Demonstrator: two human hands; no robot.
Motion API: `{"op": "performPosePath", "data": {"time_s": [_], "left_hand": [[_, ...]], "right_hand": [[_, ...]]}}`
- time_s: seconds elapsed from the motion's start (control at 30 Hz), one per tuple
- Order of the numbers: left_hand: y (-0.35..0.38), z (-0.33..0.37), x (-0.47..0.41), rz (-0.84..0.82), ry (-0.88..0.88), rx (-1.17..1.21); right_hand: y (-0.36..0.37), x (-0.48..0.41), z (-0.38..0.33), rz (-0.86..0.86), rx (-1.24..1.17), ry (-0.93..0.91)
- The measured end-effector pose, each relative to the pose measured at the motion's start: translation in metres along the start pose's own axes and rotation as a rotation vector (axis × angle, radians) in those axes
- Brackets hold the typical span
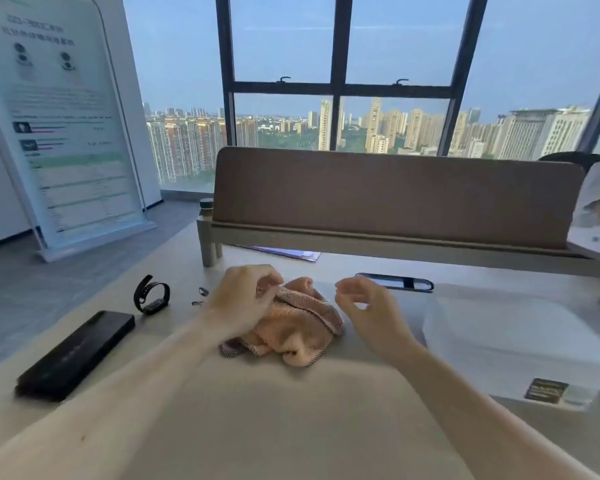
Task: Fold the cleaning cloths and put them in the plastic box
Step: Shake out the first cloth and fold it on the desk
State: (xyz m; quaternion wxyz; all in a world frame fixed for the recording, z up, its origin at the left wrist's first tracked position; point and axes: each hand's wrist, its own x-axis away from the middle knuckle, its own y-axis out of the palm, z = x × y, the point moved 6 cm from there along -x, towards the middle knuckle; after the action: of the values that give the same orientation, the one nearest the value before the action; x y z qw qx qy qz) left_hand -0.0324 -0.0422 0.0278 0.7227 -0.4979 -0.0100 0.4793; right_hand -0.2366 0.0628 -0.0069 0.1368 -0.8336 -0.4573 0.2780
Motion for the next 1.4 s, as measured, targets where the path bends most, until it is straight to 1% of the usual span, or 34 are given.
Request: {"op": "performPosePath", "data": {"time_s": [0.07,0.17,0.3,0.4,0.47,0.53,0.6,0.67,0.73,0.8,0.87,0.93,0.97,1.07,1.13,1.17,1.23,1.27,1.3,1.33,1.37,1.4], "left_hand": [[0.011,-0.023,-0.007,-0.048,-0.016,-0.094],[0.028,-0.058,-0.025,-0.112,-0.029,-0.235],[0.039,-0.081,-0.048,-0.255,0.002,-0.328],[0.030,-0.083,-0.060,-0.223,0.047,-0.366],[0.019,-0.079,-0.070,-0.160,0.062,-0.344],[0.009,-0.064,-0.082,-0.086,0.081,-0.281],[-0.004,-0.036,-0.093,-0.016,0.117,-0.201],[-0.024,-0.005,-0.098,0.045,0.141,-0.119],[-0.051,0.022,-0.099,0.125,0.162,-0.059],[-0.081,0.044,-0.095,0.223,0.157,-0.005],[-0.108,0.065,-0.087,0.258,0.122,0.086],[-0.125,0.085,-0.072,0.196,0.108,0.172],[-0.131,0.094,-0.064,0.146,0.109,0.194],[-0.136,0.107,-0.038,-0.021,0.067,0.280],[-0.137,0.108,-0.027,-0.113,-0.019,0.304],[-0.136,0.109,-0.022,-0.162,-0.083,0.322],[-0.131,0.119,-0.014,-0.238,-0.206,0.393],[-0.128,0.127,-0.012,-0.248,-0.240,0.416],[-0.124,0.138,-0.009,-0.244,-0.256,0.435],[-0.119,0.149,-0.006,-0.245,-0.261,0.459],[-0.111,0.160,-0.002,-0.260,-0.263,0.494],[-0.102,0.170,0.001,-0.296,-0.258,0.529]], "right_hand": [[0.023,-0.008,0.020,-0.038,0.134,0.013],[0.049,-0.016,0.052,-0.173,0.321,0.045],[0.058,-0.029,0.059,-0.309,0.503,-0.032],[0.054,-0.032,0.057,-0.383,0.538,-0.106],[0.048,-0.034,0.057,-0.409,0.586,-0.137],[0.045,-0.037,0.057,-0.408,0.666,-0.147],[0.038,-0.042,0.052,-0.349,0.697,-0.154],[0.013,-0.052,0.034,-0.177,0.593,-0.142],[-0.028,-0.060,0.005,-0.007,0.407,-0.129],[-0.074,-0.060,-0.033,0.105,0.198,-0.106],[-0.118,-0.052,-0.067,0.167,0.068,-0.093],[-0.150,-0.037,-0.090,0.153,-0.096,-0.058],[-0.163,-0.027,-0.099,0.165,-0.133,-0.047],[-0.180,0.008,-0.109,0.136,-0.213,0.016],[-0.174,0.030,-0.104,0.082,-0.197,0.086],[-0.171,0.039,-0.100,0.085,-0.107,0.088],[-0.171,0.053,-0.099,0.212,0.245,0.009],[-0.168,0.062,-0.106,0.288,0.365,-0.055],[-0.162,0.071,-0.116,0.326,0.376,-0.128],[-0.151,0.080,-0.127,0.293,0.296,-0.168],[-0.137,0.086,-0.137,0.189,0.146,-0.161],[-0.120,0.092,-0.146,0.033,-0.019,-0.108]]}}
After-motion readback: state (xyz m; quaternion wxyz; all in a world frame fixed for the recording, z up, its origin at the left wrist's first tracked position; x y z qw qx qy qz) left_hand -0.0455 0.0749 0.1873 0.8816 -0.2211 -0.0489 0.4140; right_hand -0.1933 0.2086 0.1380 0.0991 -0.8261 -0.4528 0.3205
